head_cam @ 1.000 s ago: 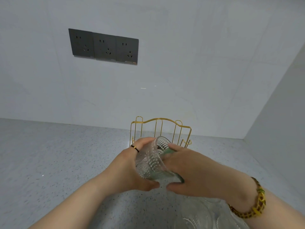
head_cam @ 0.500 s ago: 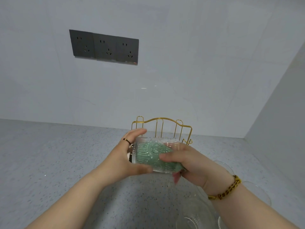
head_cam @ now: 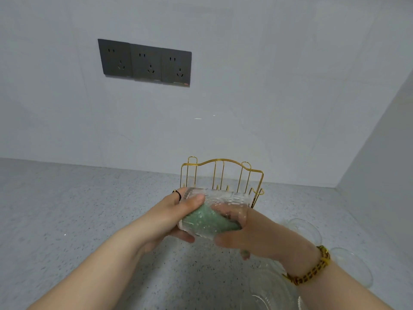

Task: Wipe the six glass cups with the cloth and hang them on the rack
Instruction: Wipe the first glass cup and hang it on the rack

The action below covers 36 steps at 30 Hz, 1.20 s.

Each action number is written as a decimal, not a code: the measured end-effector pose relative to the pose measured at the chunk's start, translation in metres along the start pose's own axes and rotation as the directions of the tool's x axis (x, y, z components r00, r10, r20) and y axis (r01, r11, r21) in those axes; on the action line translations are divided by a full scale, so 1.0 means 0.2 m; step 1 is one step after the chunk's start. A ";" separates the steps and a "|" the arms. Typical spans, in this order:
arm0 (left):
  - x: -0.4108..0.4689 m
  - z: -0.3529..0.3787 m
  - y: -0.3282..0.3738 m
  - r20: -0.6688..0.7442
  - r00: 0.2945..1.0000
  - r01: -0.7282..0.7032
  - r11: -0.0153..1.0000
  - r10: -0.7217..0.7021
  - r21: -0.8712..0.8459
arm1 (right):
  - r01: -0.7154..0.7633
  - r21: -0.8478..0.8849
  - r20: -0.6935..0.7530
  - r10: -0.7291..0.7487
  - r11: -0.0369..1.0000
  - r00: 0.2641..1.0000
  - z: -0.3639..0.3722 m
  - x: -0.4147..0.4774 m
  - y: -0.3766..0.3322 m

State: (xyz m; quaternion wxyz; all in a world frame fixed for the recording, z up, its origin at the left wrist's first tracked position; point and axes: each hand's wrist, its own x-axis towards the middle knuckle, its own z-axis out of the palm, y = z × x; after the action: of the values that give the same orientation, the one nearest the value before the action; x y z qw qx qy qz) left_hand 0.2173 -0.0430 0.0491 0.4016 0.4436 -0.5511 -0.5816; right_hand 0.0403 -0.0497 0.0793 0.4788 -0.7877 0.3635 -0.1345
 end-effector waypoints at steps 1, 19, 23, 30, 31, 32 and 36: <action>-0.01 -0.01 -0.01 0.038 0.999 -0.023 1.000 0.023 -0.016 | 0.001 0.188 -0.007 0.000 0.982 1.000 -0.01 0.00 0.02; -0.02 0.00 -0.07 0.040 0.990 0.139 0.986 -0.136 -0.090 | -0.048 0.116 -0.085 0.058 0.992 0.995 0.03 0.01 0.01; -0.02 -0.05 -0.10 0.056 0.998 -0.023 0.998 0.026 -0.061 | -0.003 0.813 -0.114 0.165 0.582 0.980 0.00 0.00 0.05; 0.00 -0.03 -0.07 -0.050 0.976 -0.216 0.974 0.212 -0.068 | -0.012 0.735 -0.045 0.067 0.678 0.997 0.04 0.01 0.09; -0.01 -0.03 -0.06 -0.061 0.978 -0.201 0.978 0.197 -0.063 | -0.026 0.587 -0.022 0.048 0.809 0.999 0.05 0.00 0.07; -0.01 -0.01 -0.06 -0.077 0.984 -0.168 0.984 0.163 -0.055 | -0.028 0.414 -0.005 0.033 0.910 0.999 0.05 -0.01 0.06; -0.01 0.03 -0.03 -0.078 0.994 0.066 0.996 -0.071 -0.062 | 0.022 0.019 -0.014 -0.022 1.000 1.000 0.05 -0.01 0.00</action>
State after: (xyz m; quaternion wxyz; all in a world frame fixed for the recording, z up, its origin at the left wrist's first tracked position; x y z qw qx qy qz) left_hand 0.2117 -0.0394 0.0428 0.4161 0.4731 -0.5016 -0.5928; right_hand 0.0451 -0.0410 0.0744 0.4821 -0.7862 0.3569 -0.1488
